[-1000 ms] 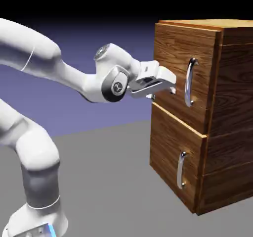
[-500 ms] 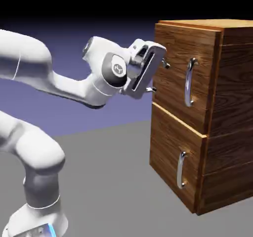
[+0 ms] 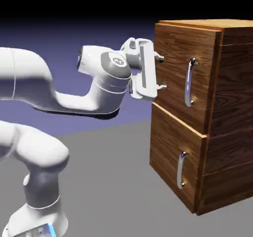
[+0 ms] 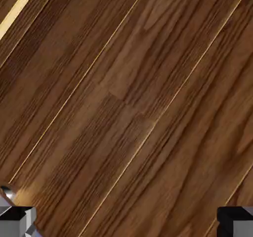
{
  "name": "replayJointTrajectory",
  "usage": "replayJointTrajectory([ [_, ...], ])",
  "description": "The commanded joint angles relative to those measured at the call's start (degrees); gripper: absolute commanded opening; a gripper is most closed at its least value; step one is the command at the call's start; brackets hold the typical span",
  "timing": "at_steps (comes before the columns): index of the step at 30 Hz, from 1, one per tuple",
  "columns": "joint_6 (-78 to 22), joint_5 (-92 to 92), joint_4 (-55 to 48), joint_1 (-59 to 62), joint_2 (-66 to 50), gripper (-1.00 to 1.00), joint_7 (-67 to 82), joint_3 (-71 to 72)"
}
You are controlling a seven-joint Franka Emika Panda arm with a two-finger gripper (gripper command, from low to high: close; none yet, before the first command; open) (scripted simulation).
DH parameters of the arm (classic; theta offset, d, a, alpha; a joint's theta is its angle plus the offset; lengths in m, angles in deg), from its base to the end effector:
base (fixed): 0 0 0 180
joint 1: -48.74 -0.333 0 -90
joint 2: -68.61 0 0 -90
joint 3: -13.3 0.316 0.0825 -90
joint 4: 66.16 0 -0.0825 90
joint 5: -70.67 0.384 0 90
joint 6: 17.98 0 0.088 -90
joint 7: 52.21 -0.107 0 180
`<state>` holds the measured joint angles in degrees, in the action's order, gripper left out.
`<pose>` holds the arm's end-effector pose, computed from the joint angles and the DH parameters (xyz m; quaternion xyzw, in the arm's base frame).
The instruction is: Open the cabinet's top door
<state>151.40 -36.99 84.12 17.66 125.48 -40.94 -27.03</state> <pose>0.3277 -0.0384 0.5643 0.5525 0.5450 0.4617 0.4296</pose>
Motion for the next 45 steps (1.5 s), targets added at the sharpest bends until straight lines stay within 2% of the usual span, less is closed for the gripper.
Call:
replayJointTrajectory([
  [1, -0.11, -2.50, -0.25, -0.70, 0.56, 0.00, 1.25, -0.93],
  [17, -1.82, -42.36, -4.22, -11.96, 9.53, 0.00, 21.14, -15.87],
  [25, -5.60, -46.50, -10.75, -22.89, 6.81, 0.00, 21.25, -21.26],
  [26, -5.60, -46.50, -10.75, -22.89, 6.81, -1.00, 21.25, -21.26],
  [38, -21.92, -29.72, 8.97, -1.19, 10.77, -1.00, 22.13, -0.62],
  [45, -31.43, -14.35, 17.45, 6.32, 16.08, -1.00, 24.76, 13.91],
])
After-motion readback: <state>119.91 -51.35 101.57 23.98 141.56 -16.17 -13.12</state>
